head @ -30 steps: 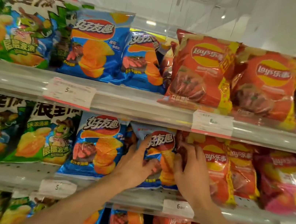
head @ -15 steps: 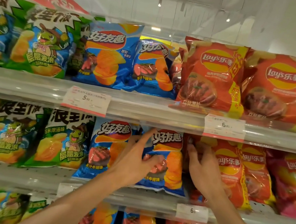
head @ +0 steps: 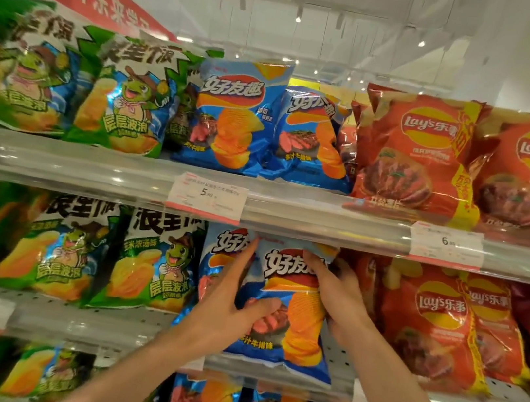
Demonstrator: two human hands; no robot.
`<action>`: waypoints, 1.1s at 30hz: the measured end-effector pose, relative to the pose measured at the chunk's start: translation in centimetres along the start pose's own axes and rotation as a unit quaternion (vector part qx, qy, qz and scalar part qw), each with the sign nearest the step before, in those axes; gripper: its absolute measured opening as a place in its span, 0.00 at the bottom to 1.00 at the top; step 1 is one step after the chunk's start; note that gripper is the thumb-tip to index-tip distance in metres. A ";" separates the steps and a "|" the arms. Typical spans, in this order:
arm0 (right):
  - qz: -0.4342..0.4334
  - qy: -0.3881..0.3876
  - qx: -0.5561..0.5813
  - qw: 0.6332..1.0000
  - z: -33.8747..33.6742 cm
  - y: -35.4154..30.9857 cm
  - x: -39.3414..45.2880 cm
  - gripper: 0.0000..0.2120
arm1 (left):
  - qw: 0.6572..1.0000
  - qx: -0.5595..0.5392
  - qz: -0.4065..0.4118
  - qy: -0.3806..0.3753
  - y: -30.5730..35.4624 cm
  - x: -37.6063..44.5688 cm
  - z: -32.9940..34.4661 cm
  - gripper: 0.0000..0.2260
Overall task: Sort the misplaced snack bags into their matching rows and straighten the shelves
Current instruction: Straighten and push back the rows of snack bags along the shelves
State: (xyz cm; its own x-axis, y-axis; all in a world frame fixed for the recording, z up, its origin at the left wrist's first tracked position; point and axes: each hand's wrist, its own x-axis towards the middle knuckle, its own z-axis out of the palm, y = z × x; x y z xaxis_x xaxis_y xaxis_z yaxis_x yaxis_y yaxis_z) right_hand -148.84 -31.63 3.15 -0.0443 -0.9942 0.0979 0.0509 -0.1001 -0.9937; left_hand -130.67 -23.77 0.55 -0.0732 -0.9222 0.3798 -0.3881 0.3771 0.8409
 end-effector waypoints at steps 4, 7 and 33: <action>0.008 0.036 0.075 0.996 0.0 0.0 0.4 0.20 | 1.000 0.010 0.004 0.002 -0.1 -0.4 0.0 0.38; 0.007 0.042 0.078 0.996 0.0 -0.3 0.1 0.21 | 0.999 0.028 0.002 -0.021 0.0 -0.3 -0.4 0.40; -0.102 -0.262 -0.164 0.946 -6.7 0.1 -4.0 0.47 | 0.993 -0.028 0.001 -0.118 -0.2 2.2 -0.2 0.50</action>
State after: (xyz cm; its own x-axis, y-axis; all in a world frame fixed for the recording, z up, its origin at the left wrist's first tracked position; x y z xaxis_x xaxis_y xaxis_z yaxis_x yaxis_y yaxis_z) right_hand -155.33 -27.36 2.32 0.4846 -0.8472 0.2178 -0.2214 -0.3596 -0.9065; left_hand -130.58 -25.88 1.33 -0.2895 -0.9133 0.2864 -0.3357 0.3771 0.8632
